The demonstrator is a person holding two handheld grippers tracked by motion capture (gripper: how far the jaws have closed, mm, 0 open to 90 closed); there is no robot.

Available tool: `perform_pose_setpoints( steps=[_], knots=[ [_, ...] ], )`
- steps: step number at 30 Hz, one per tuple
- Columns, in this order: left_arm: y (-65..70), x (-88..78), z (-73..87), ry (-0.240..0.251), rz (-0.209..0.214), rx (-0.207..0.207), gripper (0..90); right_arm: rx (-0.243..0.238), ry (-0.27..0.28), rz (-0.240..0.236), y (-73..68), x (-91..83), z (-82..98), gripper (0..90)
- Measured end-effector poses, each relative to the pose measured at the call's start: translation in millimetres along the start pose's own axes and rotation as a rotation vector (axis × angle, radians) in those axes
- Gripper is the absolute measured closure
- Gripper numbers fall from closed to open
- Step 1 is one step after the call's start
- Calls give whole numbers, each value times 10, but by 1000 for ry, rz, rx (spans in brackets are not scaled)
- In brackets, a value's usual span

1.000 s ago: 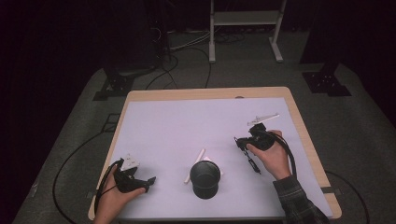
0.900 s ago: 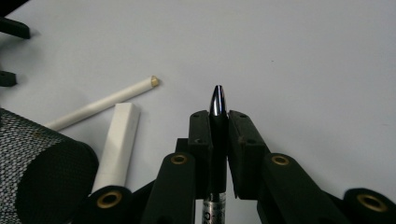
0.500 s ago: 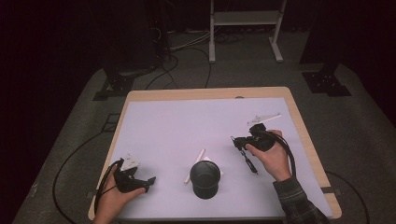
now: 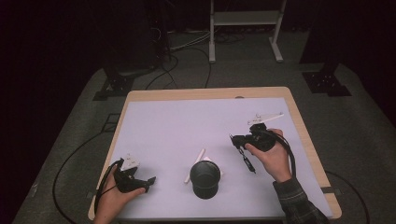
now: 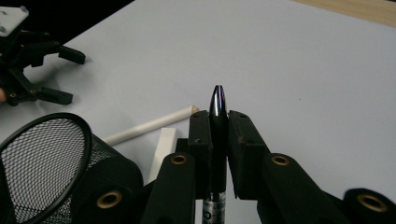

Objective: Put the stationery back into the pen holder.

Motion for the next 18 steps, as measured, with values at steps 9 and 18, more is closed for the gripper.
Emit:
perform_pose_setpoints(
  steps=[9, 18],
  knots=[
    [3, 1, 1, 1, 1, -3, 14, -35, 50, -34, -152, -109, -90, 794],
    [2, 0, 1, -2, 1, -2, 14, -50, 87, -69, -279, -177, -151, 794]
  ],
)
Point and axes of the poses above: each handheld gripper's, and its own axes: x roughly forward along the jaws, z roughly out of its underside, y roughly to its right, the point moved 3 cm from there along x, roughly forward along the jaws, and after that the axes turned 6 degrees about z, right-handed, at the moved point
